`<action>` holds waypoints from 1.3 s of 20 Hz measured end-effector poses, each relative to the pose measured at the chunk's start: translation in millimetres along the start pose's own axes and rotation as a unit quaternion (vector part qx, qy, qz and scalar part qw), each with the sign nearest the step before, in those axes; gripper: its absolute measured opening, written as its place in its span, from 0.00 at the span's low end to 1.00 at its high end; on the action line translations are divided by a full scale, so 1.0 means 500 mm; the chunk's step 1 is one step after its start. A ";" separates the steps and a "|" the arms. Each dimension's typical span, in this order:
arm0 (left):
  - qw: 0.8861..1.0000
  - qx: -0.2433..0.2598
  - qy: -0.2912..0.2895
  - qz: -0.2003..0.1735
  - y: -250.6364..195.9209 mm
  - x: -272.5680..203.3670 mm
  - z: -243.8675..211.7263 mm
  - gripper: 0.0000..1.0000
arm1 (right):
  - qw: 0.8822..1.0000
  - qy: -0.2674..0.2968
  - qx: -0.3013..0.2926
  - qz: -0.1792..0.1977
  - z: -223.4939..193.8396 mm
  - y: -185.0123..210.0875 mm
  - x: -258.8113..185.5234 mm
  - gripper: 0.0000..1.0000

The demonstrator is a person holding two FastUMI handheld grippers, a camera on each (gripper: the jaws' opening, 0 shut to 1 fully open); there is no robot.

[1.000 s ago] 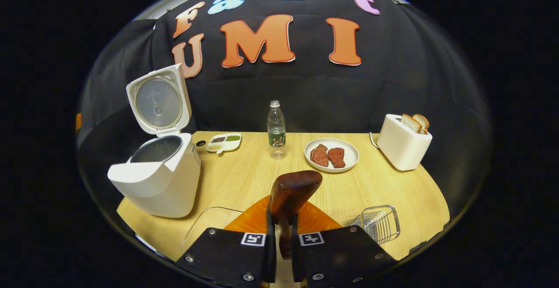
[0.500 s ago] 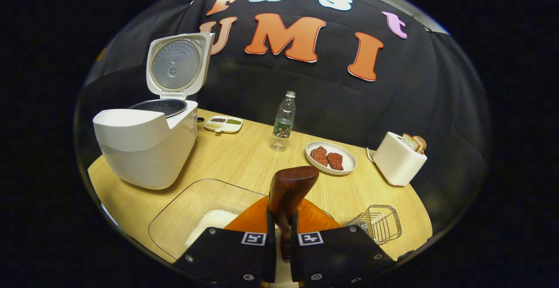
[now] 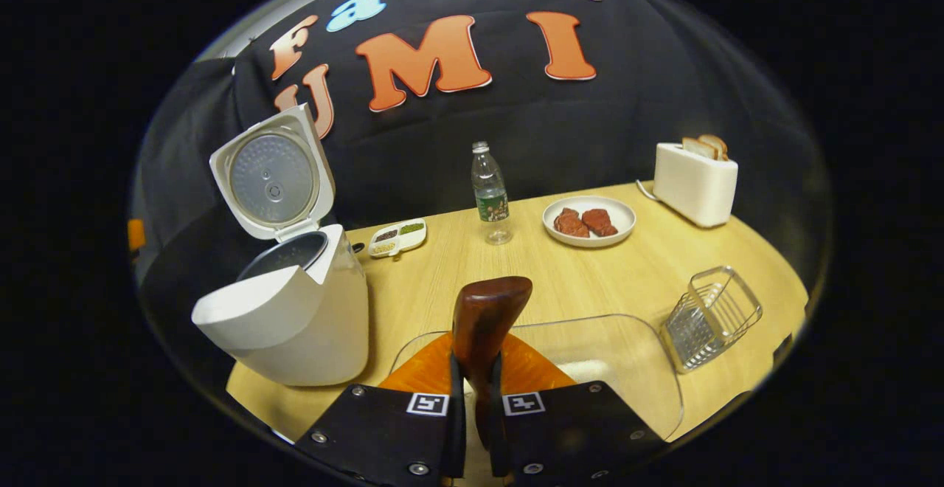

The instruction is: Close the left gripper, press the button to open the rice cooker; take a wooden spoon from the chopstick holder with the right hand, scoop a spoonful of rice and pour it into the rice cooker, then put the wooden spoon back into the chopstick holder.

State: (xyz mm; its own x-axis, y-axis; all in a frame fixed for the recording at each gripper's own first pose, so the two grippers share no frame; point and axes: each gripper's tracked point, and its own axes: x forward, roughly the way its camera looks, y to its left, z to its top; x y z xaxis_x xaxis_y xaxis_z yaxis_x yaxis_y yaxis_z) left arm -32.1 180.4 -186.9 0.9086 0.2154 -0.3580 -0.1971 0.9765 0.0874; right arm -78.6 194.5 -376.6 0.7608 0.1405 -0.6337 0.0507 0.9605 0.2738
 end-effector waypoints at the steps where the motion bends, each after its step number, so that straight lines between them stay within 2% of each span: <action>1: 1.000 0.003 0.000 -0.003 0.002 0.000 -0.001 0.88 | 1.000 0.009 0.019 0.002 -0.005 0.003 0.001 0.12; 2: 1.000 0.007 0.000 -0.004 0.000 0.000 -0.005 0.93 | 0.999 0.018 0.045 0.003 -0.007 0.001 0.003 0.13; 3: 1.000 0.010 -0.001 -0.007 0.000 -0.002 -0.007 0.93 | 0.997 0.030 0.074 0.003 -0.011 -0.006 0.004 0.12; 4: 1.000 0.013 0.000 -0.009 0.000 -0.002 -0.010 0.89 | 0.993 0.043 0.110 0.004 -0.013 -0.014 0.007 0.13; 5: 1.000 0.014 0.001 -0.011 0.001 0.000 -0.011 0.94 | 0.987 0.055 0.149 0.008 -0.017 -0.019 0.009 0.12; 6: 1.000 0.014 0.002 -0.012 0.005 -0.001 -0.014 0.88 | 0.980 0.065 0.185 0.013 -0.021 -0.025 0.013 0.12; 11: 1.000 0.008 0.010 -0.016 0.004 -0.001 -0.019 0.88 | 0.944 0.088 0.312 0.058 -0.022 -0.065 0.018 0.12; 13: 1.000 0.011 0.010 -0.018 -0.008 -0.003 -0.022 0.88 | 0.939 0.090 0.324 0.071 -0.016 -0.080 0.009 0.12; 15: 1.000 0.011 0.008 -0.021 -0.022 -0.004 -0.019 0.88 | 0.939 0.090 0.321 0.080 -0.008 -0.098 0.000 0.12; 16: 1.000 0.010 0.006 -0.022 -0.032 -0.005 -0.013 0.93 | 0.939 0.091 0.320 0.084 -0.002 -0.108 -0.003 0.12; 19: 1.000 0.004 0.000 -0.025 -0.059 -0.009 -0.002 0.93 | 0.934 0.084 0.335 0.095 0.028 -0.145 -0.013 0.12; 23: 1.000 -0.001 -0.010 -0.023 -0.091 -0.024 0.014 0.93 | 0.920 0.074 0.368 0.111 0.069 -0.191 -0.025 0.13; 26: 1.000 -0.009 -0.016 -0.017 -0.107 -0.041 0.016 0.93 | 0.905 0.069 0.399 0.130 0.107 -0.207 -0.027 0.12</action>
State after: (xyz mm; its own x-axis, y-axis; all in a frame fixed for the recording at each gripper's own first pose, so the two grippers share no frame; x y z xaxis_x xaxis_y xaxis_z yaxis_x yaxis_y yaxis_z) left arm -37.3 123.9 -176.9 0.9261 0.1810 -0.3311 -0.1713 0.9835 0.0586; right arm -59.7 80.5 -357.5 0.7295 0.4179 -0.5414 0.3745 0.4183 0.8275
